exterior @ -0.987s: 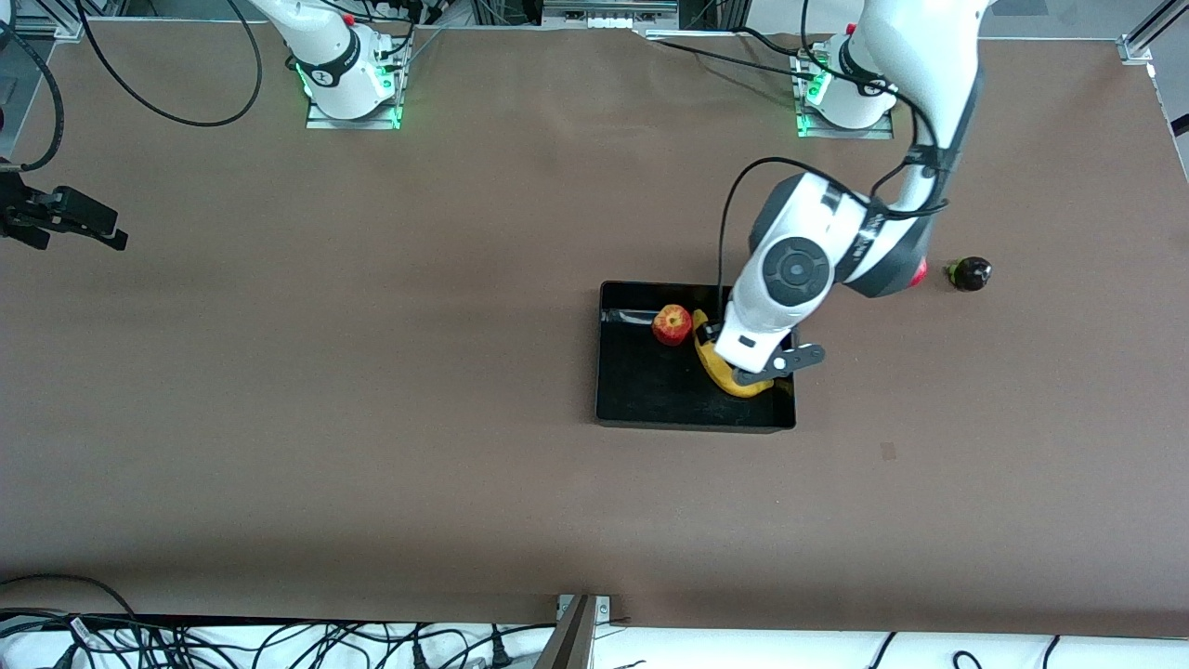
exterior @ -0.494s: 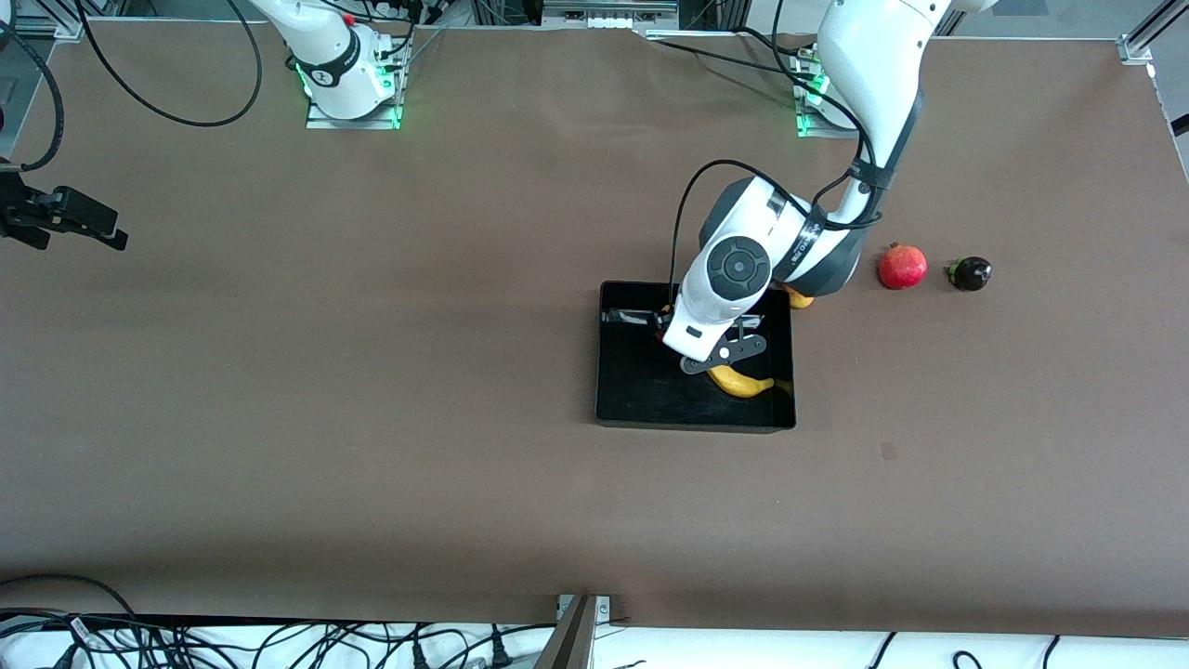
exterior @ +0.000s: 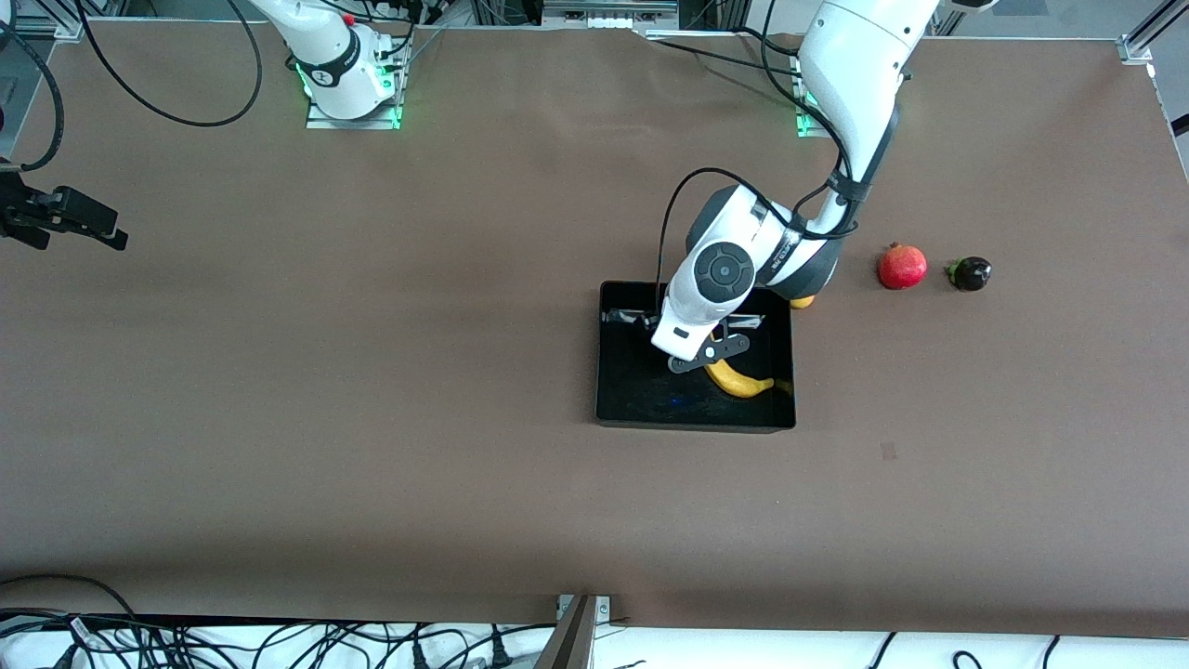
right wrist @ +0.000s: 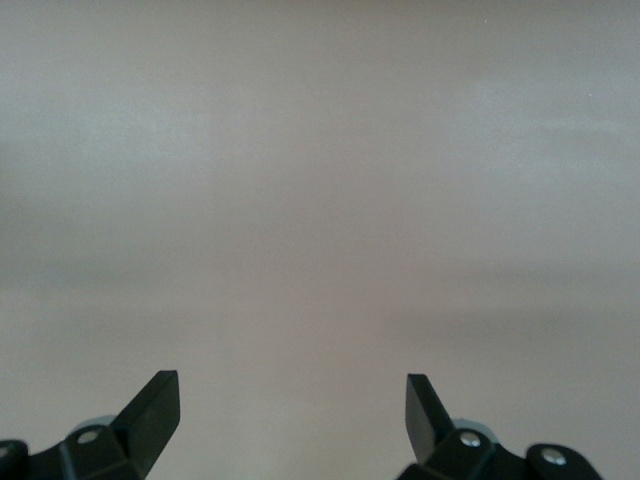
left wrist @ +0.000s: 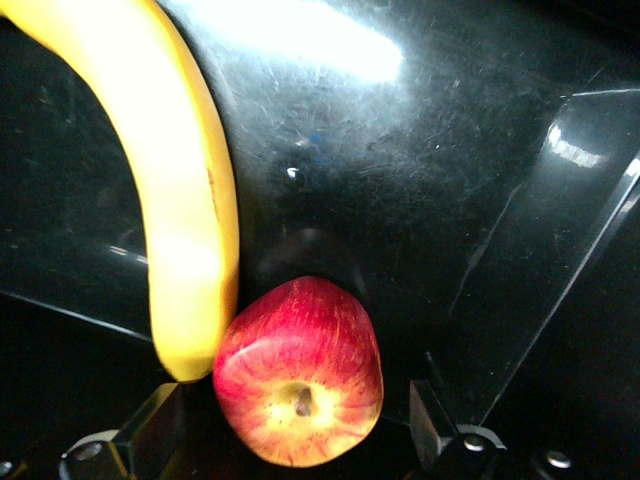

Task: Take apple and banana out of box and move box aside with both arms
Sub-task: 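Close the left gripper on the red apple and lift it, then carry the apple out of the tray and set it on the table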

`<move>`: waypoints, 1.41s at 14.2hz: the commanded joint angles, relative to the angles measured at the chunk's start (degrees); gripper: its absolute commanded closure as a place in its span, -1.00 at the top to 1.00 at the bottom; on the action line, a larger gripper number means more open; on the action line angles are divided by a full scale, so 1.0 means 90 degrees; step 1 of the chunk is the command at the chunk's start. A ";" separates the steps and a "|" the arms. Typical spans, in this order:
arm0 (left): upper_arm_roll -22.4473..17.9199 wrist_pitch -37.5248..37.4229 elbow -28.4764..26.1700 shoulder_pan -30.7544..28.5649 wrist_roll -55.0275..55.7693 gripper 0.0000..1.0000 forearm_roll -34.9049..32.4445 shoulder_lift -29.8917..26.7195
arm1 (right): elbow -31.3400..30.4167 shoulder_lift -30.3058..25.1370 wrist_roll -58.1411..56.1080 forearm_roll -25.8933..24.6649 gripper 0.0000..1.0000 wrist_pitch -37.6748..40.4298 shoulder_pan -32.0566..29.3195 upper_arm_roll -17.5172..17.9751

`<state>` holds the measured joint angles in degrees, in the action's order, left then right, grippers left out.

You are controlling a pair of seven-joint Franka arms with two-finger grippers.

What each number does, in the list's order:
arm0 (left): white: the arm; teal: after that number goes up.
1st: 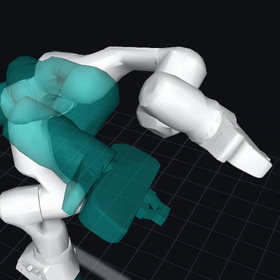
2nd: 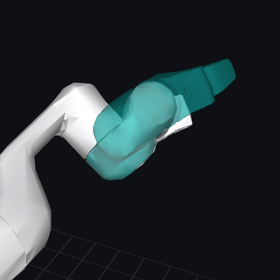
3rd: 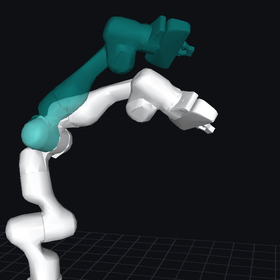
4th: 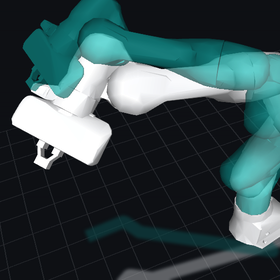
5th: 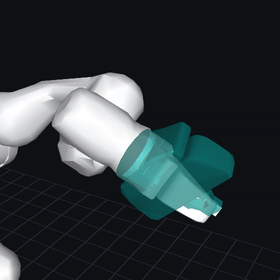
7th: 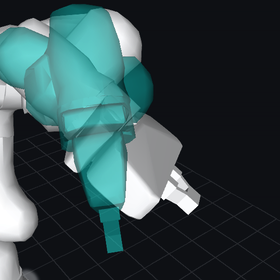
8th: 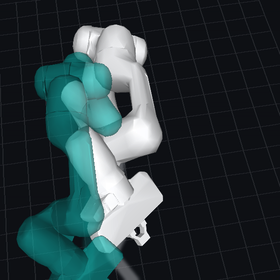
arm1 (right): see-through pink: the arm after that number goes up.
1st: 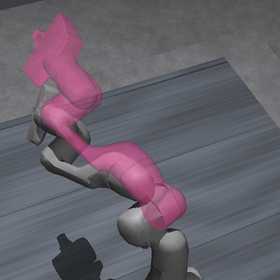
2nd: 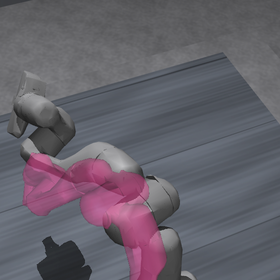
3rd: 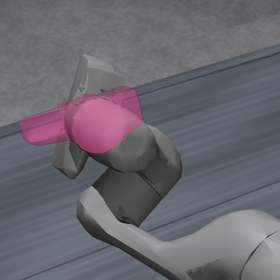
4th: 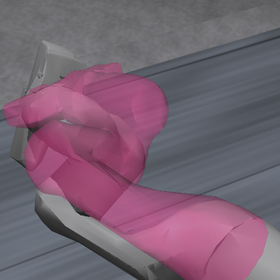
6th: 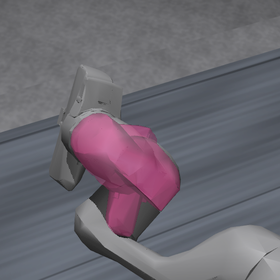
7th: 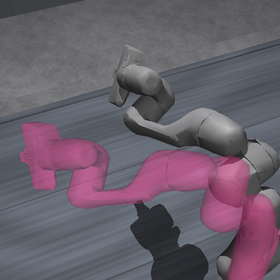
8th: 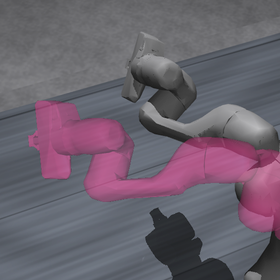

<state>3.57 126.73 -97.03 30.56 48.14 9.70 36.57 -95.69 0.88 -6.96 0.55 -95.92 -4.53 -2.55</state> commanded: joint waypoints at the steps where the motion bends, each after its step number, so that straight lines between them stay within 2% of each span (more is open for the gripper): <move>1: 0.0043 0.0264 -0.0234 0.0032 0.0022 1.00 0.0172 -0.0002 | 0.0065 -0.0010 -0.0067 0.0095 1.00 0.0101 -0.0073 0.0029; 7: 0.0141 0.0626 -0.0411 0.0041 0.0333 1.00 0.0162 0.0067 | 0.0065 -0.0010 -0.0067 0.0095 1.00 0.0101 -0.0083 0.0029; 10: 0.0199 0.0714 -0.0420 0.0003 0.0647 -0.16 0.0162 0.0067 | 0.0056 -0.0010 -0.0067 0.0095 1.00 0.0101 -0.0073 0.0029; 11: 0.0209 0.0714 -0.0420 0.0002 0.0676 -0.67 0.0162 0.0057 | 0.0065 -0.0010 -0.0067 0.0095 1.00 0.0101 -0.0073 0.0029; 12: 0.0219 0.0704 -0.0420 -0.0007 0.0667 -1.00 0.0162 0.0048 | 0.0065 -0.0010 -0.0067 0.0095 1.00 0.0101 -0.0073 0.0029; 16: 0.0219 0.0413 -0.0343 -0.0095 0.0647 -1.00 0.0162 -0.0176 | 0.0065 -0.0010 -0.0067 0.0095 1.00 0.0111 -0.0073 0.0029; 20: 0.0219 -0.1060 0.0261 -0.0631 0.0560 -1.00 0.0162 -0.0742 | 0.0065 -0.0010 -0.0067 0.0095 1.00 0.0111 -0.0073 0.0029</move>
<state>5.17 124.13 -97.02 28.17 53.68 9.90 34.13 -95.69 0.88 -6.96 0.55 -95.83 -4.53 -2.55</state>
